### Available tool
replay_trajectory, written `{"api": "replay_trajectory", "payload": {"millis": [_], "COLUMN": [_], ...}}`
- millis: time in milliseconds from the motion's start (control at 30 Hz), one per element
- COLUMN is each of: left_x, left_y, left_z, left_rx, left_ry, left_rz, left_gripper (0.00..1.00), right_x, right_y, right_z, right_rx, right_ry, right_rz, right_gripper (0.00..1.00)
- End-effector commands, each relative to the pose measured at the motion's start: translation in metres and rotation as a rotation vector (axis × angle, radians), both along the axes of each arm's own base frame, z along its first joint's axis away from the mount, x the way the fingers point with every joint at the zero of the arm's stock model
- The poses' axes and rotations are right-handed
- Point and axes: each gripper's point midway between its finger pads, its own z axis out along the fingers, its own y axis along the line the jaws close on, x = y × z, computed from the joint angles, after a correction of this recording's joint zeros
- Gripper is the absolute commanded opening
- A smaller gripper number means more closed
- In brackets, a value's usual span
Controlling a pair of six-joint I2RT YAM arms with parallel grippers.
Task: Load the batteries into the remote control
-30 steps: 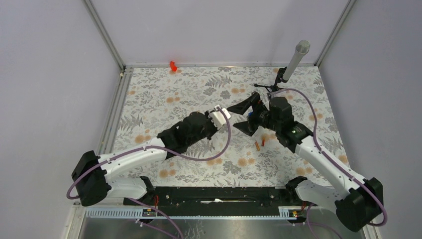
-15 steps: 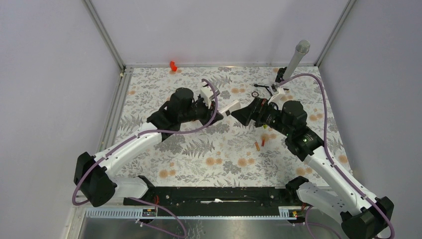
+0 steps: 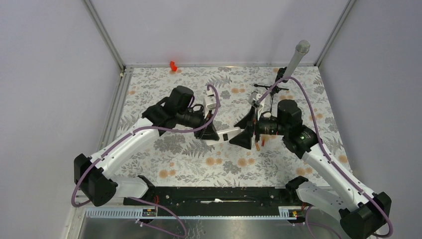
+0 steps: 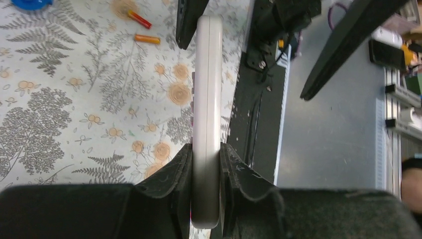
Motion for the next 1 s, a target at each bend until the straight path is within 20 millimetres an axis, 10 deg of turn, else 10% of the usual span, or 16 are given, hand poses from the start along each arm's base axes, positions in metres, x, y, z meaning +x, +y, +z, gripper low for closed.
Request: {"api": "replay_trajectory", "payload": {"millis": [0, 433, 600, 700, 967], "left_x": [-0.021, -0.043, -0.038, -0.012, 0.099], "left_y": [0.012, 0.022, 0.024, 0.02, 0.078], "left_z": [0.031, 0.068, 0.076, 0.089, 0.13], "left_rx": [-0.038, -0.109, -0.129, -0.16, -0.385], "left_ry": [-0.075, -0.206, -0.283, -0.34, -0.215], "left_rz": [-0.142, -0.275, -0.227, -0.064, 0.748], "left_gripper": [0.0, 0.06, 0.66, 0.98, 0.99], "right_x": [-0.046, -0.042, -0.039, -0.028, 0.032], "right_y": [0.008, 0.02, 0.023, 0.025, 0.025], "right_z": [0.018, 0.04, 0.064, 0.073, 0.085], "right_rx": [0.066, 0.177, 0.245, 0.281, 0.481], "right_ry": [-0.006, 0.026, -0.013, -0.014, 0.087], "right_rz": [0.297, 0.345, 0.317, 0.252, -0.098], "right_gripper": [0.91, 0.26, 0.02, 0.0, 0.03]}}
